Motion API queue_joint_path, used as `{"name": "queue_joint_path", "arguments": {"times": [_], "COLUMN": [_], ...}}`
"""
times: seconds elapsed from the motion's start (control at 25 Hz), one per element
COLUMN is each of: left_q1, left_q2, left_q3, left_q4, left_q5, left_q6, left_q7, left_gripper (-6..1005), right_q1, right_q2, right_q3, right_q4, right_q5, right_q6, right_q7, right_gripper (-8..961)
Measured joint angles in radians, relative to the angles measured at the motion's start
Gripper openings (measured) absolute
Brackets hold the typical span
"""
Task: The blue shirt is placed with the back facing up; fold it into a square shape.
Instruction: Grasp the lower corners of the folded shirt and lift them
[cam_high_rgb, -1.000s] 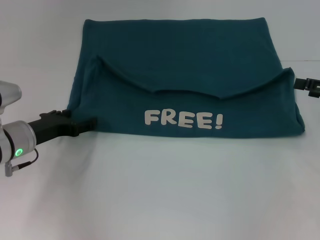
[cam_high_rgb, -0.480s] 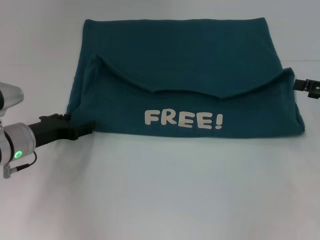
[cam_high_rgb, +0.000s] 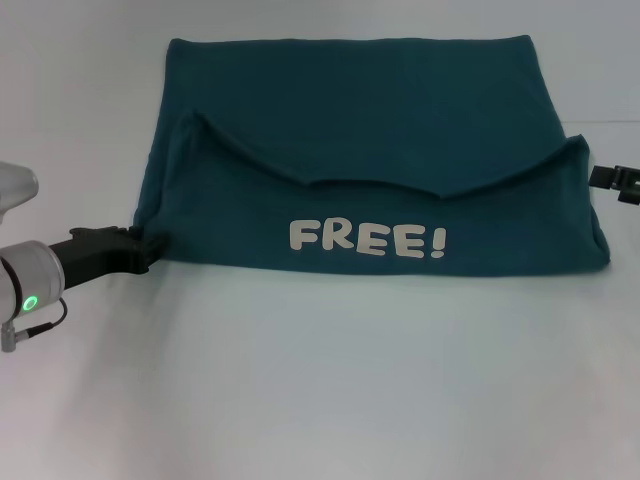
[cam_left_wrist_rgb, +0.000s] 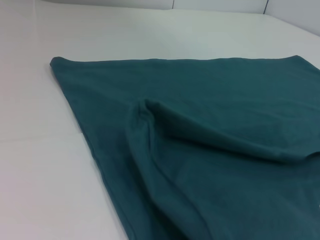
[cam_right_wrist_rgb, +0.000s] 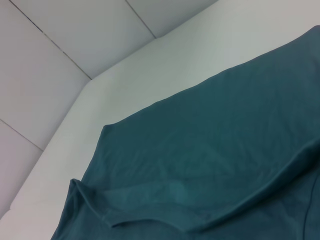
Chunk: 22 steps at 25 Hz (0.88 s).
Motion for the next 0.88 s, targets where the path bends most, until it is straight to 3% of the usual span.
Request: {"name": "queue_joint_path", "arguments": {"times": [0.48, 0.72, 0.88], "left_q1": [0.0, 0.02, 0.022], "left_q2": [-0.003, -0.005, -0.005], "left_q3": [0.013, 0.012, 0.012], "left_q4": [0.012, 0.055, 0.062], "left_q5": [0.001, 0.001, 0.001], "left_q6": [-0.003, 0.07, 0.08], "left_q7": [-0.008, -0.031, -0.036], "left_gripper": [21, 22, 23], "right_q1": [-0.01, -0.011, -0.011], "right_q2": [-0.004, -0.017, -0.007], "right_q3": [-0.01, -0.021, -0.026], "right_q4": [0.0, 0.0, 0.002], "right_q5": [-0.013, -0.109, -0.155], "right_q6": [-0.003, -0.012, 0.004], "right_q7": [0.005, 0.078, 0.093], "right_gripper": [794, 779, 768]}}
